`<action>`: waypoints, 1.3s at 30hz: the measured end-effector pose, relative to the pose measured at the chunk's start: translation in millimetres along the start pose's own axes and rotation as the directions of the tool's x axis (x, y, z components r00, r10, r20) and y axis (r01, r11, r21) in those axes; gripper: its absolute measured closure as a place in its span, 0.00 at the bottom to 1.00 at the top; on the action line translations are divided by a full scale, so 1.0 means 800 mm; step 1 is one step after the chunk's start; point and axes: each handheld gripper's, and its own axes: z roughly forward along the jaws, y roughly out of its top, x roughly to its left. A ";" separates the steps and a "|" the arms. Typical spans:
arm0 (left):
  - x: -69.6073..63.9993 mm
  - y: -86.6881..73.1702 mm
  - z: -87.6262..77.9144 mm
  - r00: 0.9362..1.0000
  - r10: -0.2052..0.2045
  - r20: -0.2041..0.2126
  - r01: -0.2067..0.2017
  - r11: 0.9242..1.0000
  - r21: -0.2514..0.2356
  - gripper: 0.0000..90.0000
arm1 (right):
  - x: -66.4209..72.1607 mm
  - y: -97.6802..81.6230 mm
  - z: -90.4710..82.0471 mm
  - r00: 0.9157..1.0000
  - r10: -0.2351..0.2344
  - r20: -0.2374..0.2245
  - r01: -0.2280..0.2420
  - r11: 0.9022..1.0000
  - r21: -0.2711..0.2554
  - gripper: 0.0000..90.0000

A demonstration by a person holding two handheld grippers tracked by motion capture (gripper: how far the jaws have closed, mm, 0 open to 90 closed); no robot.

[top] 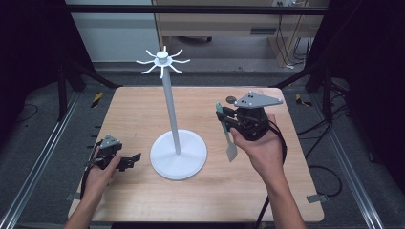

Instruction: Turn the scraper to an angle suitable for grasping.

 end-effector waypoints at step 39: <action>-0.001 0.000 0.000 1.000 0.004 0.004 -0.004 1.000 0.000 0.04 | 0.027 0.062 -0.005 0.999 -0.011 -0.030 0.007 0.993 -0.119 0.83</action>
